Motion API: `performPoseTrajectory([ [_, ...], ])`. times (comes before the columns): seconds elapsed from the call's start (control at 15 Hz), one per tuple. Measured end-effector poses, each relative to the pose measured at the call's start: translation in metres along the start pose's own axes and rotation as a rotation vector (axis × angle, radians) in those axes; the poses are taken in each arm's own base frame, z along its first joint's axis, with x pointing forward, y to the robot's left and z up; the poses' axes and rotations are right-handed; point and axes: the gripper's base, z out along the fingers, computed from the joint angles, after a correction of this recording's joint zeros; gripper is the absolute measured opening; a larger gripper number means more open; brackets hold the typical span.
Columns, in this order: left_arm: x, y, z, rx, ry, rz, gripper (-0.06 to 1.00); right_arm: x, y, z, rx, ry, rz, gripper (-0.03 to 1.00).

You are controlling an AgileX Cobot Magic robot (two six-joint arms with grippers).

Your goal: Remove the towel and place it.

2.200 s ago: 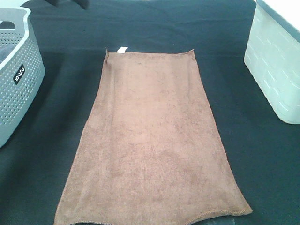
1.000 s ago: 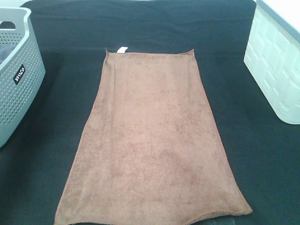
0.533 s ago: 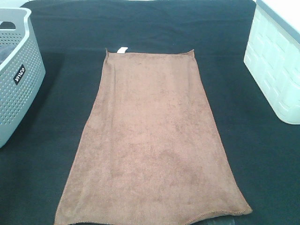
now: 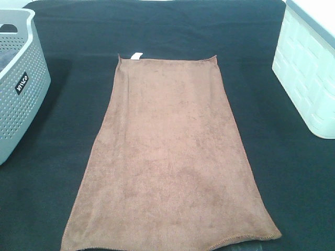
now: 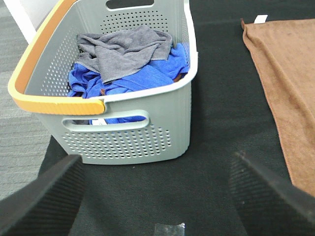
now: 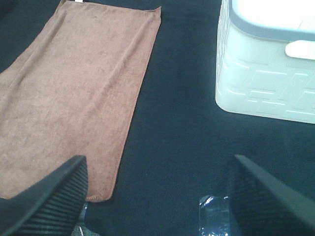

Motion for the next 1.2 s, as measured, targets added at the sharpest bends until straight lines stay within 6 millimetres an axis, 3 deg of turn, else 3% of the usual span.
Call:
performPoseTrajectory([
  [0.27,0.033,-0.003,-0.014,0.024,-0.023,-0.03,0.75,0.034,0.0,0.016,-0.003,0.032,0.002,0.75],
  [0.33,0.039,-0.003,-0.014,0.027,0.018,-0.038,0.75,0.035,0.0,0.016,-0.002,0.028,-0.003,0.75],
  [1.2,0.042,-0.012,-0.012,0.111,0.037,-0.07,0.75,0.037,-0.001,0.016,0.012,0.003,-0.092,0.75],
])
